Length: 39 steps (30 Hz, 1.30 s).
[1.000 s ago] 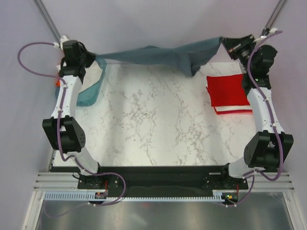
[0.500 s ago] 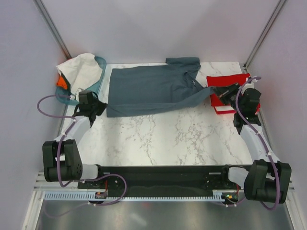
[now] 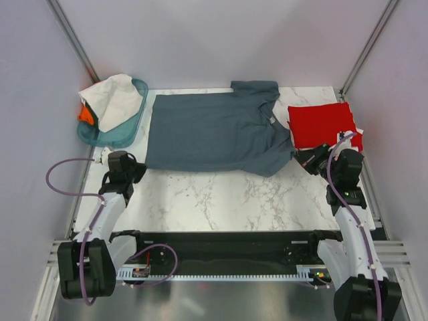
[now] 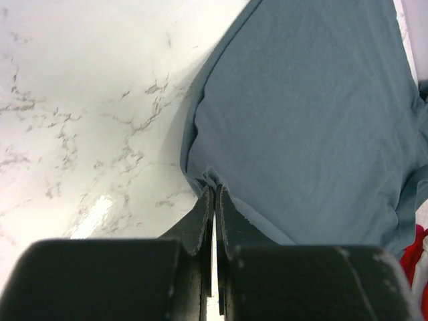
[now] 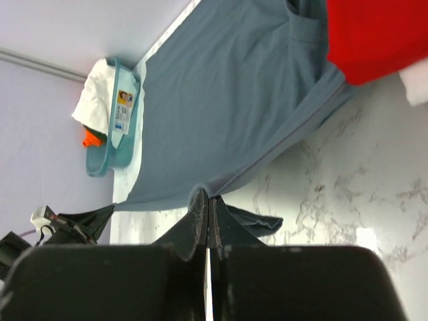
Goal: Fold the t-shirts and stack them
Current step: Flatten the tshirt out, then fold the tshirt
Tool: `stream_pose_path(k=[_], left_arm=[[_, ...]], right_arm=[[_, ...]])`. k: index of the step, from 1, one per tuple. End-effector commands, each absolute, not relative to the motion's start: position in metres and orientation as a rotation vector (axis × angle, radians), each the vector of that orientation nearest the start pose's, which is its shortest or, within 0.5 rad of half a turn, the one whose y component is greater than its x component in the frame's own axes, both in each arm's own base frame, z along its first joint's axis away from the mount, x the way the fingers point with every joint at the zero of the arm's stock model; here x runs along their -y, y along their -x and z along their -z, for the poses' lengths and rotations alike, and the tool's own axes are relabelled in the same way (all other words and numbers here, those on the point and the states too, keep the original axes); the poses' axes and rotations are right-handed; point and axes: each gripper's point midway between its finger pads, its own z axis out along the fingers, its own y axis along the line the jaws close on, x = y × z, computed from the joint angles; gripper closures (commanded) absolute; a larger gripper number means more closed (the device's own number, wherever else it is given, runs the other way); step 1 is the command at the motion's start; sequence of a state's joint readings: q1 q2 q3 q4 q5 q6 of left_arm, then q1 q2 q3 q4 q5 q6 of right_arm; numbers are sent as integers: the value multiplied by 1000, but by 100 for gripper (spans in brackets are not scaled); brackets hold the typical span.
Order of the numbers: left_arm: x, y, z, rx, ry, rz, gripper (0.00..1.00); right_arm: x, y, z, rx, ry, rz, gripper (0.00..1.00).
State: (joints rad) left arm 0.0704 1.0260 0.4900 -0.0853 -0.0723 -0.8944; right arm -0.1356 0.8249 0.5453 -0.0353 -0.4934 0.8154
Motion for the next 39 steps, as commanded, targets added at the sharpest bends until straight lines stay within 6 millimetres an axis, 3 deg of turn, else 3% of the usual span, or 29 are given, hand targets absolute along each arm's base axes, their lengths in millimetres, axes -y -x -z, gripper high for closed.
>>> stream_pose_path(k=[1,7,10,14,18,25,31,39], left_arm=[[-2,-299,-89,-1946,1090,383,98],[-8,-274,-82,-1936,1113,334,98],[-11,-266,-88,-1904,1113,322,98],[-10,-261,-94,-1896,1106,334,98],[-10,-257,-102,-1878,1104,342,98],[-19,-260,-97,-1879,1149,280,98],[-22,-280,-104,-1883,1149,260,98],[-21,-311,-103,-1918,1167,269,98]], right_arm=[[-75,-271,-198,-1913,-502,-892,100],[-76,-236,-210,-1893,-454,-843,100],[-75,-217,-215,-1891,-440,-808,100],[-74,-202,-232,-1846,-415,-781,100],[-74,-194,-234,-1852,-424,-773,100],[-66,-222,-231,-1839,-490,-773,100],[-58,-266,-211,-1921,-563,-763,100],[-41,-312,-218,-1926,-589,-681,100]])
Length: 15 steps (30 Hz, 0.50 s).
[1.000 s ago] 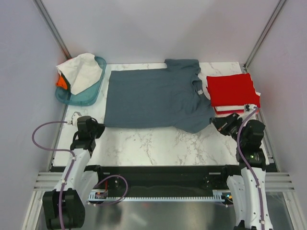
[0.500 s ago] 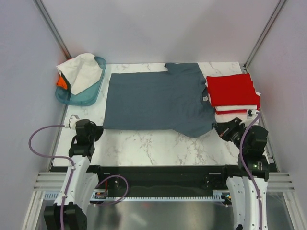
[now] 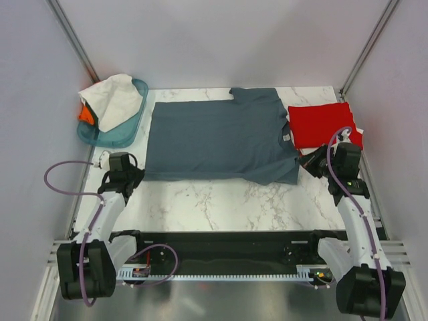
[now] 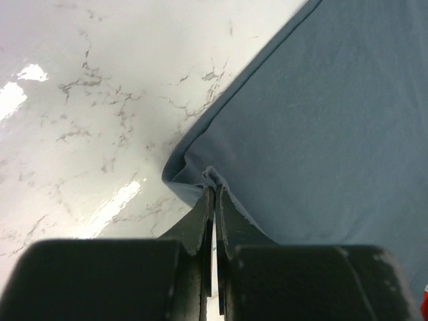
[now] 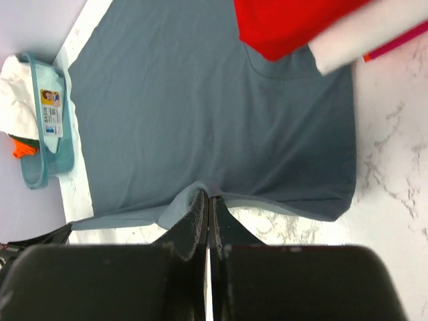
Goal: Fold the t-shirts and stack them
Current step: Fold the tshirt
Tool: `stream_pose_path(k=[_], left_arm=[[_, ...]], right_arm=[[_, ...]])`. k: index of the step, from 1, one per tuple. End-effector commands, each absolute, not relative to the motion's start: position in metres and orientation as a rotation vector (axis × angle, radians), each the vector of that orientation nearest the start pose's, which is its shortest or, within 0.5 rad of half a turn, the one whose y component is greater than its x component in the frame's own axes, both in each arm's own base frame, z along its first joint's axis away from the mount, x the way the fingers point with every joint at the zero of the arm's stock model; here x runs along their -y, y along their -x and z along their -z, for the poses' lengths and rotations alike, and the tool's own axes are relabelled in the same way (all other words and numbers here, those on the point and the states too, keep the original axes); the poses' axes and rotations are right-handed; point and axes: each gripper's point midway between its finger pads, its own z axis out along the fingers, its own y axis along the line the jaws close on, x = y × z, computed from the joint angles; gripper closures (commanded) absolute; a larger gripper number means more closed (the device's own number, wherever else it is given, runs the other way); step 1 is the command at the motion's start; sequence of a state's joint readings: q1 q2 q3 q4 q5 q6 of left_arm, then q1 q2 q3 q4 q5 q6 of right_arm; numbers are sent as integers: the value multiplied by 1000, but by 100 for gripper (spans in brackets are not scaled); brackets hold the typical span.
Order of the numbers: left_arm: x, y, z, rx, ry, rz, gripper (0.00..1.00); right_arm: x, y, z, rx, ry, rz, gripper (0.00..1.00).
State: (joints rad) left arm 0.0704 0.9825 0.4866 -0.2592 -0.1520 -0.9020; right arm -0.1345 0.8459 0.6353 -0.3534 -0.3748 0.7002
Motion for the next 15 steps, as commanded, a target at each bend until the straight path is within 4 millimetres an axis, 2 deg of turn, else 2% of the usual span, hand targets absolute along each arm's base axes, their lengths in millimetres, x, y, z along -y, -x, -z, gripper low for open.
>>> stream_pose_path(k=[1,2,6,10,15], left_arm=[[-20,-314,-103,-1919,1167,274,98],[-21,-319,-108,-1914,1162,276,98],[-22,-328,-104,-1932,1180,260,98],[-23,-336,-97,-1947,1198,254,98],[-22,-350,-96,-1949,1202,264,98]], right_arm=[[-43,-321,-217,-1943,-588,-686,100],[-45,-326,-217,-1949,-580,-689,100],[-57,-350,-211,-2024,-537,-681,100],[-57,-375,-208,-2048,-545,-655,100],[-51,-393,-212,-2042,-565,-625,100]])
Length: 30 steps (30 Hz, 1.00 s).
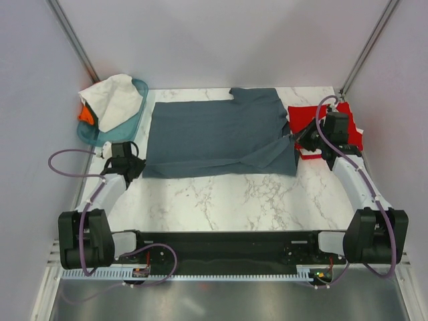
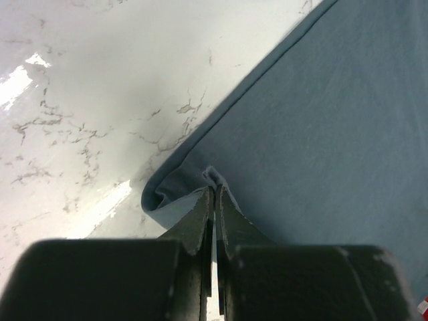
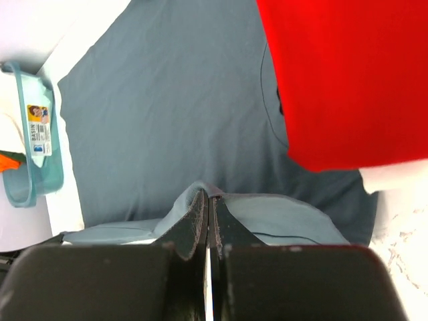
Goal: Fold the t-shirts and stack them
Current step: Fold the tshirt
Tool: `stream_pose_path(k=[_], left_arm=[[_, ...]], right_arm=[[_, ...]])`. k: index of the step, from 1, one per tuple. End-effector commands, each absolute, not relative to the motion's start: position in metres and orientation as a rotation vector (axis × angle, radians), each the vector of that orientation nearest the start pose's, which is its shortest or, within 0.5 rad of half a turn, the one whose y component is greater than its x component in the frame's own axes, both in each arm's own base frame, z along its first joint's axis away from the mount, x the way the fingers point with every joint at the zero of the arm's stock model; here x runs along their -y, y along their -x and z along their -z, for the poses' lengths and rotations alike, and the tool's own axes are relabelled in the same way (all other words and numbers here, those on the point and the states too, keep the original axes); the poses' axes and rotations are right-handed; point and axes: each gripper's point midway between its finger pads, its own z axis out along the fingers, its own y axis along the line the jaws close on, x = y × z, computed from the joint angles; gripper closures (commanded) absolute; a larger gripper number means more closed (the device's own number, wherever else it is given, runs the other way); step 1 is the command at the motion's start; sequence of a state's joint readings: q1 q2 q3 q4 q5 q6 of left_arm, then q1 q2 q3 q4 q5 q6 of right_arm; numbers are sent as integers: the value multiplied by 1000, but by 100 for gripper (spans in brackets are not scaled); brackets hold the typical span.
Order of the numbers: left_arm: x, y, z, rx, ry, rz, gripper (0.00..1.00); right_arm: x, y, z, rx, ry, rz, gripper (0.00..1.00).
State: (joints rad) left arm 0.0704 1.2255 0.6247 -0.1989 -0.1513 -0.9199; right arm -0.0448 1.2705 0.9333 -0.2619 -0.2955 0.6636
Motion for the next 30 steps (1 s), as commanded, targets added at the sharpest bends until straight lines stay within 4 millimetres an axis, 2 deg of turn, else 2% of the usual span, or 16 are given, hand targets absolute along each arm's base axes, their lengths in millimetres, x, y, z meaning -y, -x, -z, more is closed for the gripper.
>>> stream_pose_path(k=[1,6,11,13,30], left_arm=[[-22,-352,-97,-1949,1204,264,98],[-26,-361,-95,-1951,1214,240,98],[-27,-373,-105,-1926,1201,255,98],[-26,-377,-103,-1929,1207,257,98],[-26,-412,-105,-1917,1219,252,98]], right_arm=[[-51,-397,-213,-2042,-568,-625,100],[-50,-412,-216,-2039,-574,-624,100],[-51,-427,-216,-2047,-574,-622,100],[-52,-433,-213,-2054,-573,-614,100],[-44,-457,-206,-2053,-624,-563,100]])
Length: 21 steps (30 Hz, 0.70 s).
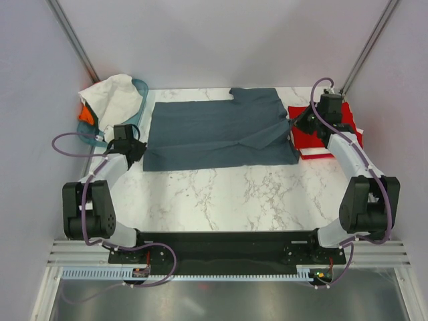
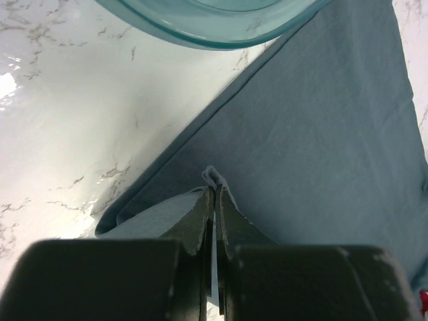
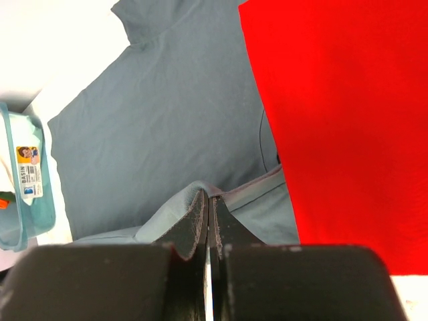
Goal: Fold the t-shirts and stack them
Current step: Fold the tshirt
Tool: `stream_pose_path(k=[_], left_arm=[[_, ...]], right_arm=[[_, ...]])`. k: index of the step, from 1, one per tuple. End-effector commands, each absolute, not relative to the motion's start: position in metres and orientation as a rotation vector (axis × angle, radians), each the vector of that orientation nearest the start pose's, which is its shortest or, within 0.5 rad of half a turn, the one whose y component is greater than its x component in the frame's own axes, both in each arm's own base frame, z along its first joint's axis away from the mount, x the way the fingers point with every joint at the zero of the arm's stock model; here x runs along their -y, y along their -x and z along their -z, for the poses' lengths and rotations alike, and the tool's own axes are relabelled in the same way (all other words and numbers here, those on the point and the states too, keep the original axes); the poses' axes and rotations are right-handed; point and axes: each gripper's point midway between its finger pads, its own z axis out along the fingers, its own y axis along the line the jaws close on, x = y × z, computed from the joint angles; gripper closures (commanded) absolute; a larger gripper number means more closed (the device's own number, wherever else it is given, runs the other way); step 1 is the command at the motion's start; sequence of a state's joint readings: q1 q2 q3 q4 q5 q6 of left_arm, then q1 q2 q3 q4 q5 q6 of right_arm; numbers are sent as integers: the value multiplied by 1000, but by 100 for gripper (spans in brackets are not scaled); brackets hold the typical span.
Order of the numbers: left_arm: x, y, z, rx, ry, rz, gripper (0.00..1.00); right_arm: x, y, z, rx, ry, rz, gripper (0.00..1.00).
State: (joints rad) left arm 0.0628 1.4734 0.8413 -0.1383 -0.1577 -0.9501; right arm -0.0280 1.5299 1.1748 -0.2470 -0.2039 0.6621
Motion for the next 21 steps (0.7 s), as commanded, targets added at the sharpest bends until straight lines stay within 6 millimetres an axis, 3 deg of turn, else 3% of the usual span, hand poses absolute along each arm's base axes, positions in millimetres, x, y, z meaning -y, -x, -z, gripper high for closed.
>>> stream_pose_path(k=[1,15,16,20,21], left_arm=[[-25,-414,-107,-1914,1216,252,98],[-28,-426,-102,-1888,1252,222,97],[-28,-428,-102,-1882,1255,224,96],[-25,-435,-102,-1860,1253,251,93],[-24,-438,-103,-1856,1247,260,87]], right_arm=[[-44,-459,-205,-2054,-626,-563,100],[-47,-482,-194,-2068,-636,-539,100],[-59,-483,-193,-2078,-612,-548,100],[-61,-492,-191,-2078,-617,-519,99],[-63,-495,-194,-2072,-614,-517,95]])
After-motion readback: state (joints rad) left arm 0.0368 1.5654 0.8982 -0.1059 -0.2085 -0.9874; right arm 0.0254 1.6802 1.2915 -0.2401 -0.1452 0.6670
